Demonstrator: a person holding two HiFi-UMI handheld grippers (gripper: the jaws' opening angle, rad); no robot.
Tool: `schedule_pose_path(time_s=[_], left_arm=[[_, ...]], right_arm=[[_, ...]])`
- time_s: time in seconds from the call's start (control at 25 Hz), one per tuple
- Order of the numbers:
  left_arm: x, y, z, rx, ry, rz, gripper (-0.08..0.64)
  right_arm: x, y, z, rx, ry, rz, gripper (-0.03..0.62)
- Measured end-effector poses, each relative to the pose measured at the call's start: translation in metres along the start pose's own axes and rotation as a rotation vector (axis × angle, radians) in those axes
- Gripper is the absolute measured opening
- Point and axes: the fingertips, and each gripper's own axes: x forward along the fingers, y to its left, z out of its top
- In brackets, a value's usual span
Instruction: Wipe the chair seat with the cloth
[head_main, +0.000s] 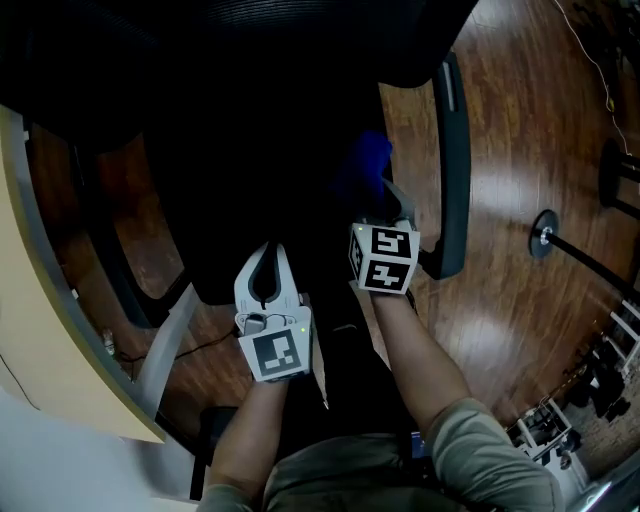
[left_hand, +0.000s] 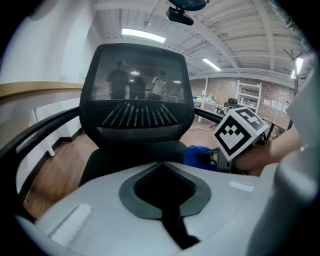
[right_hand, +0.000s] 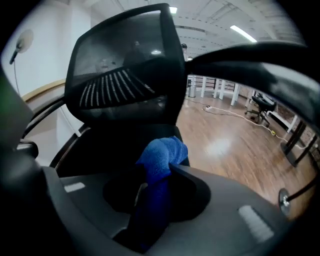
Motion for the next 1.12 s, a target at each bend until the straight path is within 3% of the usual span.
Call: schedule_pose_path(time_s=[0.28,0.6,0.8,1.12], left_arm=[[-0.057,0.079,-0.002,-0.04,-0.02,0.145,0.005],[-0.125,0.134,-0.023,-0.12,-0.039,0.264,0.005],[-0.153,0.15,-0.059,-0.177,-0.005,0.276,0.005],[-0.158,0.174,-0.091,-0.18,0.016,0.279,0.005]], right_arm=[[-0.014,0.142,0.026,-0.157,-0.049,0.243,0.101],[-0.041,0.284,0.004,-0.344,-0.024,0.475,0.101],[-0.04,0.333,-0.024,-0.438,0.026,0.527,0.101],[-0.02,0.379,-0.059,-0.513,0.082,0.562,0.101]])
